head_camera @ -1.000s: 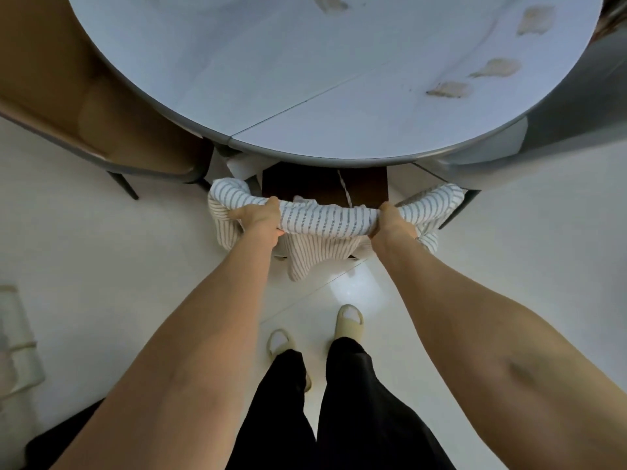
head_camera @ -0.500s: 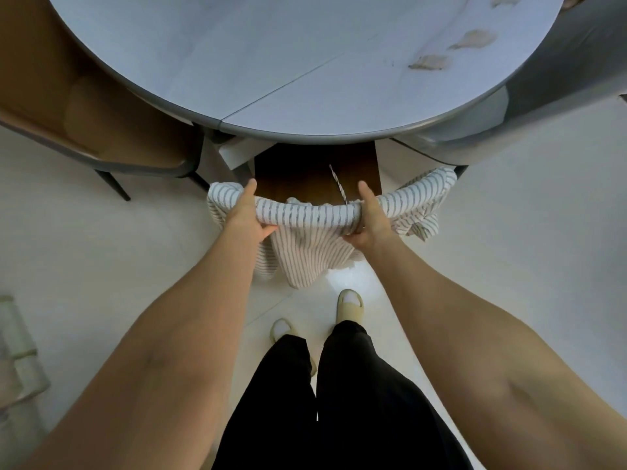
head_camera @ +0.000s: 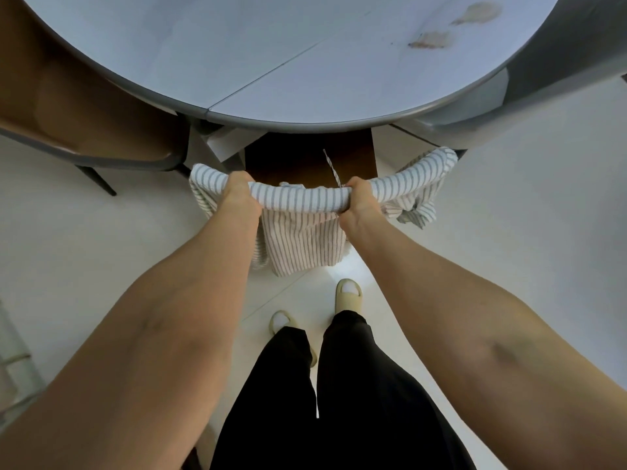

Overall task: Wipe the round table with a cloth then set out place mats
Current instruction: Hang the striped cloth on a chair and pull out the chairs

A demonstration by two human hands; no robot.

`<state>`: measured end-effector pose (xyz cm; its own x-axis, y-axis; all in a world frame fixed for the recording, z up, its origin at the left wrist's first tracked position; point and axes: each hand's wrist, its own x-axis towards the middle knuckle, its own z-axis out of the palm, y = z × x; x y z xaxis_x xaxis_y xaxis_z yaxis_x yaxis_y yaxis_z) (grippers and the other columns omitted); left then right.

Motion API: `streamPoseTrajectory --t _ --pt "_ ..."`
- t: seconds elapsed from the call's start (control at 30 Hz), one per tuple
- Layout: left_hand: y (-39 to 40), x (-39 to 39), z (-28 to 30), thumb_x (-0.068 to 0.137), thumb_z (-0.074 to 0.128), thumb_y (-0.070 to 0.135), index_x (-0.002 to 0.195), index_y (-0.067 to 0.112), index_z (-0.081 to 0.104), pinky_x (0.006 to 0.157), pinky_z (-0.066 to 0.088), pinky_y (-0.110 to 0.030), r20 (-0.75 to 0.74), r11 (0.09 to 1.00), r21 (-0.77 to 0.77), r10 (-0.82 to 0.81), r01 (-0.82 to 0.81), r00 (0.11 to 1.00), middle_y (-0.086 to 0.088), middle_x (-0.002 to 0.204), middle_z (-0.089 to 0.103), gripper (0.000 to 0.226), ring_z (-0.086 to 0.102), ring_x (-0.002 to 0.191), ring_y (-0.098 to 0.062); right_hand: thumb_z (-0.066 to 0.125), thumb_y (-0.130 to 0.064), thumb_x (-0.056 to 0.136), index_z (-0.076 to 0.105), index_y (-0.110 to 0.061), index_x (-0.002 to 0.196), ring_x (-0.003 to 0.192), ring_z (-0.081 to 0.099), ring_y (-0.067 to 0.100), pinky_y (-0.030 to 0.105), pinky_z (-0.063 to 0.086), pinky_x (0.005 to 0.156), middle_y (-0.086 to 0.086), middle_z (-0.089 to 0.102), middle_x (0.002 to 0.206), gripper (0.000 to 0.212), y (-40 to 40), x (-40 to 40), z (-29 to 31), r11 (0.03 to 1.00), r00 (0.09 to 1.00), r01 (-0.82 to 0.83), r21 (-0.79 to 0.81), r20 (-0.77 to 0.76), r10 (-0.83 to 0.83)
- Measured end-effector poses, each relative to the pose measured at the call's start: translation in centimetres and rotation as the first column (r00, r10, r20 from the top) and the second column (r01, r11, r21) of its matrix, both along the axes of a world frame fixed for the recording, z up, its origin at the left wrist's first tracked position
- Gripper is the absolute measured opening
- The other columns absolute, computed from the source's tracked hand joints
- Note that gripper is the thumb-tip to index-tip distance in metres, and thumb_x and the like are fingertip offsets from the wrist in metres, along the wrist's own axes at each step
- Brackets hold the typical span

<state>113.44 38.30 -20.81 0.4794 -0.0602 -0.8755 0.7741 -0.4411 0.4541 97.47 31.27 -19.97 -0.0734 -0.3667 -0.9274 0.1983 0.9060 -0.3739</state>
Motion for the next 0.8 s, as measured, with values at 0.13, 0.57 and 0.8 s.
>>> streamPoseTrajectory --t 0.13,0.57,0.8 --pt "-0.8 1.6 0.1 0.09 0.051 0.017 0.074 0.006 0.051 0.05 0.049 -0.028 0.015 1.0 0.013 -0.01 0.01 1.0 -0.007 0.071 0.051 0.02 0.055 0.061 -0.017 0.065 -0.01 0.078 0.047 -0.01 0.085 0.082 0.068 0.02 0.035 0.059 0.081 0.007 0.062 0.092 0.02 -0.4 1.5 0.4 0.999 0.998 0.036 -0.003 0.044 -0.036" --pt "-2.1 1.9 -2.6 0.091 0.047 0.016 0.081 0.003 0.054 0.045 0.052 -0.027 -0.047 1.0 -0.015 -0.021 0.021 0.999 -0.013 0.084 0.056 0.018 0.058 0.068 -0.022 0.068 -0.009 0.073 0.053 -0.009 0.102 0.089 0.07 0.021 0.039 0.06 0.078 0.01 0.065 0.109 0.033 -2.3 0.2 -0.6 0.998 0.999 0.016 -0.056 0.035 -0.014" --pt "-1.7 1.1 -1.5 0.092 0.047 0.009 0.073 0.006 0.051 0.061 0.05 -0.029 -0.037 0.995 -0.1 -0.019 0.015 0.999 -0.009 0.074 0.052 0.02 0.055 0.063 -0.019 0.07 -0.009 0.071 0.05 -0.01 0.1 0.088 0.071 0.023 0.041 0.06 0.077 0.012 0.064 0.108 0.035 -2.4 0.0 -0.5 0.999 0.999 0.01 -0.051 0.036 -0.008"
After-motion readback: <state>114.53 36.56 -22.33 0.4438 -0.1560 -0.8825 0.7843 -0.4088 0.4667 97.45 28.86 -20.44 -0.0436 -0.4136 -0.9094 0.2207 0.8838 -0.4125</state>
